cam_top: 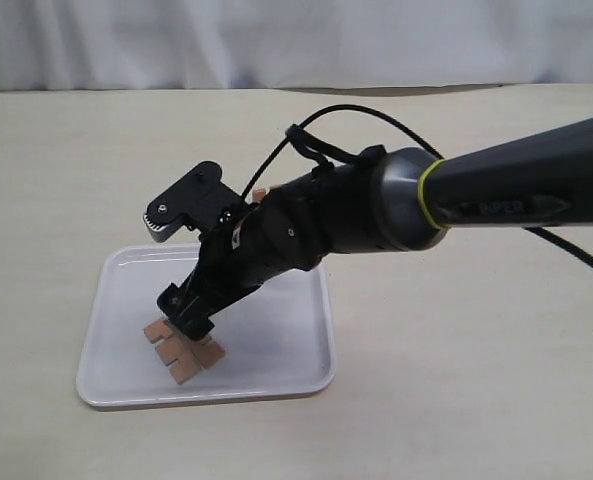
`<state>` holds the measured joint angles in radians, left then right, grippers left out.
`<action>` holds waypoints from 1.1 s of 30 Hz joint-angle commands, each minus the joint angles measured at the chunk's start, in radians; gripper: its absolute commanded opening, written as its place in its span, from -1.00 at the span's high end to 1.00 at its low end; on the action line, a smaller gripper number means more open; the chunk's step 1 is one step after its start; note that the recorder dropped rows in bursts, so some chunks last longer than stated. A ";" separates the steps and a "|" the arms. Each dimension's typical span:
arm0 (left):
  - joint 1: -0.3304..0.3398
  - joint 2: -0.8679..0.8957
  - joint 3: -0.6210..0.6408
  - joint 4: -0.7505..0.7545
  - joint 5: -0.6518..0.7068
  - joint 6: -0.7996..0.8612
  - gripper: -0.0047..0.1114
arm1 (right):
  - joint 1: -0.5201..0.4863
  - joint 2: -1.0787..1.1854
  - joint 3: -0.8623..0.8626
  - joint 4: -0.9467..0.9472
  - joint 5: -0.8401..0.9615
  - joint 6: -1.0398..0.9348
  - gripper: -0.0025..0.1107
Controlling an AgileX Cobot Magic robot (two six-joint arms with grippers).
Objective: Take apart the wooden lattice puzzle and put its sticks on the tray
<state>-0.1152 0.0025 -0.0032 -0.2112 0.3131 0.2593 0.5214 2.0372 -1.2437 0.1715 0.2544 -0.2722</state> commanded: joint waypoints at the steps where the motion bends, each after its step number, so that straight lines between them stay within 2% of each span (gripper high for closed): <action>1: 0.010 -0.002 0.003 -0.002 -0.009 0.005 0.92 | -0.024 -0.036 -0.059 0.000 0.013 0.049 -0.99; 8: 0.010 -0.002 0.003 -0.002 -0.009 0.005 0.92 | -0.150 -0.016 -0.203 -0.005 0.050 0.241 -0.99; 14: 0.010 -0.002 0.003 -0.002 -0.009 0.005 0.92 | -0.244 0.110 -0.375 -0.125 0.229 0.373 -0.99; 18: 0.010 -0.002 0.003 -0.002 -0.009 0.005 0.92 | -0.254 0.206 -0.496 -0.298 0.363 0.469 -0.99; 23: 0.010 -0.002 0.003 -0.002 -0.009 0.005 0.92 | -0.254 0.285 -0.576 -0.307 0.381 0.489 -0.99; 33: 0.010 -0.002 0.003 -0.002 -0.009 0.005 0.92 | -0.256 0.339 -0.605 -0.325 0.367 0.524 -0.99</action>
<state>-0.1152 0.0025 -0.0032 -0.2112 0.3131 0.2593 0.2704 2.3703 -1.8426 -0.1387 0.6258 0.2446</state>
